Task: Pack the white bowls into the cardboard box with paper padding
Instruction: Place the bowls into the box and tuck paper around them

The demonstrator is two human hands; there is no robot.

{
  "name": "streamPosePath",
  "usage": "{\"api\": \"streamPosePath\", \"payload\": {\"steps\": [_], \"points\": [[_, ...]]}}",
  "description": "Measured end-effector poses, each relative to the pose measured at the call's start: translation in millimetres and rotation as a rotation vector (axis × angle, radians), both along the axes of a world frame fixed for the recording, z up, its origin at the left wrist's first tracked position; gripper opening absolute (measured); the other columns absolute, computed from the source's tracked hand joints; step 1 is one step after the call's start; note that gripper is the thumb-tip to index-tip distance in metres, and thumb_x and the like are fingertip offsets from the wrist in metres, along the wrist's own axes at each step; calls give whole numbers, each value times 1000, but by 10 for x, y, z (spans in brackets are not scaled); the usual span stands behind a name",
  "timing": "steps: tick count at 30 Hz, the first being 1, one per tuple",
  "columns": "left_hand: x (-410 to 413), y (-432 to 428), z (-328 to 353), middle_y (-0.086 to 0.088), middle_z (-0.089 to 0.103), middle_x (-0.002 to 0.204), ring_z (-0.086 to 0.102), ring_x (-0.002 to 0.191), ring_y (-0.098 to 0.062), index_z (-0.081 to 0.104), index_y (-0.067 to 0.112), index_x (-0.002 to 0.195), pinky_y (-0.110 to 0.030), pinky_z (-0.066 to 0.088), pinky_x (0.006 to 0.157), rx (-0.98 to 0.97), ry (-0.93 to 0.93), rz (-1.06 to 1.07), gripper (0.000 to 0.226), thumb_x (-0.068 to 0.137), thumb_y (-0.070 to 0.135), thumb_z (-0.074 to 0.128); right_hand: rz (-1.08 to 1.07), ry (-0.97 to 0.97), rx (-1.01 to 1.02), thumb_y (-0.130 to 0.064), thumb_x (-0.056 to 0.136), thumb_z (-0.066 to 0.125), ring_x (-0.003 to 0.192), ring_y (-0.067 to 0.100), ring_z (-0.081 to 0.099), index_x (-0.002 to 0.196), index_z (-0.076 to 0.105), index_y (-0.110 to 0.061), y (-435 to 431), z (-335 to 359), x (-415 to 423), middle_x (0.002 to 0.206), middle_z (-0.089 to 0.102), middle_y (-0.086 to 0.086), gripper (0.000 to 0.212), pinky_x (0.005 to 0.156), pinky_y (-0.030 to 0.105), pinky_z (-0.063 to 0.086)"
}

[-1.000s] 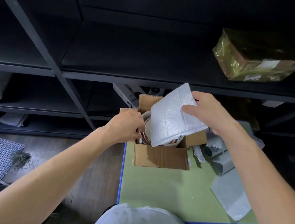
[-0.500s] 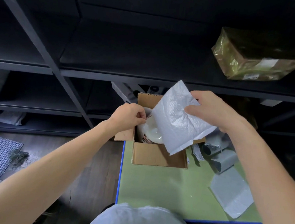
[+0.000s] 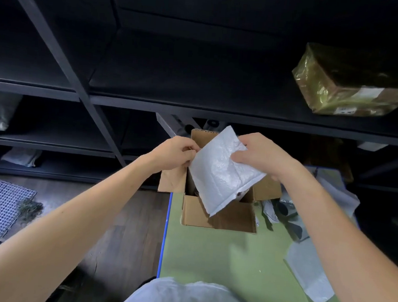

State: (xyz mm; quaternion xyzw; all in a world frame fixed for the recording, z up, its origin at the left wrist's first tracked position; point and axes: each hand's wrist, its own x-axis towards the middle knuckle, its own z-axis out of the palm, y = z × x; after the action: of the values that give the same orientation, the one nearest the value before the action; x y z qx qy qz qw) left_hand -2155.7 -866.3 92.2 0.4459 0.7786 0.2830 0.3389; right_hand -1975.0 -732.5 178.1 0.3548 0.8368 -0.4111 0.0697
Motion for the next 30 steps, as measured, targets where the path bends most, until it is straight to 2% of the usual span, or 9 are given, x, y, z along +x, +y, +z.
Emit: {"api": "streamPosePath", "payload": {"steps": [1,3,6,10,14,17,20,24,30], "points": [[-1,-29,-14,10,71,93,68,84,-8,70,25,104,-30,58,82,27,-22,31,16,97,19,58,-15,0,16,-10,83,59,72,21,47,94,58,10,-7,-16,-23,88,56,29,23,65,35,31],[-9,-75,-35,13,69,97,65,90,-5,69,28,108,-26,55,83,77,-26,87,19,91,21,67,-30,1,50,-10,82,60,66,20,38,73,48,-3,-18,-25,-70,72,39,12,16,60,34,25],[-9,-119,-50,16,63,102,61,92,-4,61,33,119,-19,50,78,89,-5,139,39,84,23,74,-25,4,104,-11,81,60,56,13,23,66,27,-19,-29,-45,-120,64,23,-4,37,55,33,17],[40,-162,-61,17,61,100,58,85,-1,58,36,115,-13,41,67,81,18,136,36,84,26,74,-52,-32,114,-12,79,58,58,15,21,70,26,-18,-71,-75,-158,67,21,-2,34,54,35,15],[92,-224,-60,19,60,98,58,84,-2,59,38,112,-14,40,64,69,66,127,33,84,28,72,-109,1,138,-11,79,54,59,17,22,74,29,-15,-129,-87,-200,68,23,1,26,53,34,15],[155,-265,-60,20,60,100,57,84,-1,58,36,121,-14,41,65,40,70,98,37,87,27,69,-119,-17,210,-9,81,51,53,16,24,70,28,-16,-195,-58,-293,64,29,-1,26,49,29,18],[205,-277,-38,14,59,113,57,85,-4,51,31,134,-18,43,71,34,35,97,48,89,26,65,-93,-3,280,-9,82,50,50,16,26,71,31,-16,-282,-33,-396,63,34,-2,23,46,27,19],[224,-268,35,10,55,129,59,96,-12,43,27,140,-26,44,82,37,-30,116,55,90,20,63,-27,-9,338,-10,83,50,50,16,32,81,45,-11,-363,-32,-469,66,43,1,6,44,27,22],[219,-257,119,8,53,141,54,121,-19,40,24,145,-33,45,103,28,-16,94,52,95,15,53,-20,-7,318,-8,84,49,50,17,31,74,35,-14,-404,-71,-502,65,39,1,18,45,28,21]]}}
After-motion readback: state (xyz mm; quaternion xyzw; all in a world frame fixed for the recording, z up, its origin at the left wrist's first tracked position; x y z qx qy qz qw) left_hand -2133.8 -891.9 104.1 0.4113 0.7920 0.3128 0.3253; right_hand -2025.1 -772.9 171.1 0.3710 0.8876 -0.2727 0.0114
